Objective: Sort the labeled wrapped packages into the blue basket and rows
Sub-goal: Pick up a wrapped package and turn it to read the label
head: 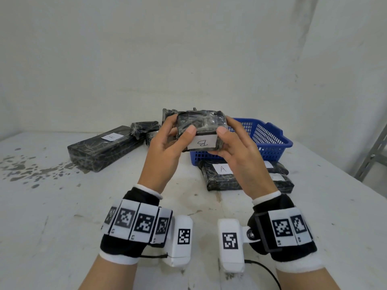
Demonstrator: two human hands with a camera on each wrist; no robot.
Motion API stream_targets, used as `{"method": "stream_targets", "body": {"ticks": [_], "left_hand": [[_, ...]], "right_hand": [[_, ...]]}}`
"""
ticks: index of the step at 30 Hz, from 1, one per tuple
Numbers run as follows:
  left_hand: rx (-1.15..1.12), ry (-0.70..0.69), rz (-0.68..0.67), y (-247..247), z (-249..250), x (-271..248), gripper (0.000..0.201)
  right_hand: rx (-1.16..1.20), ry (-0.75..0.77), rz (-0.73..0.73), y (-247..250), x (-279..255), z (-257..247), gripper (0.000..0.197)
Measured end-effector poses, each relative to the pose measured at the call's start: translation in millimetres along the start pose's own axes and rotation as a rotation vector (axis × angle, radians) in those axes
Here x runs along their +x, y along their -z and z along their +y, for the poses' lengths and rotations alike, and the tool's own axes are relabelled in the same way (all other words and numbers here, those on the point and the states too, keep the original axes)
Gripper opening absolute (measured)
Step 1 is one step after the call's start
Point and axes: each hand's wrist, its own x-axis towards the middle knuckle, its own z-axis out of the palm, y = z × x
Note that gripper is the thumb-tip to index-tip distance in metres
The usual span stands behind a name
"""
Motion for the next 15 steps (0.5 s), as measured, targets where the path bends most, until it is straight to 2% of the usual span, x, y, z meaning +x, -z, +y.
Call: {"method": "stream_targets", "body": {"ticks": [4,7,11,15], "left_hand": [[-0.021,-0.001,-0.05,0.6,1.8,-1.8,0.034],[-0.031,-0.017,-0.064,0.4,0.6,-1.4,0.033],[-0.053,-0.037,-0.078,0.7,-0.9,-0.9,0.036],[-0.033,-0.059,-0.094,1.1,-2.0,-1.7,0.027]], "right_hand": [[-0.073,-0.006,-0.013,0.2,-0.7,-1.4,0.045],[-0.083,0.011,-0.016,-0.2,-1.2,0.5,0.052],[-0.105,0.032,-0.016,-0.1,-1.9,1.8,0.05],[-0.134,0.037,0.007,-0.4,-2.4,3.1,0.054]]}}
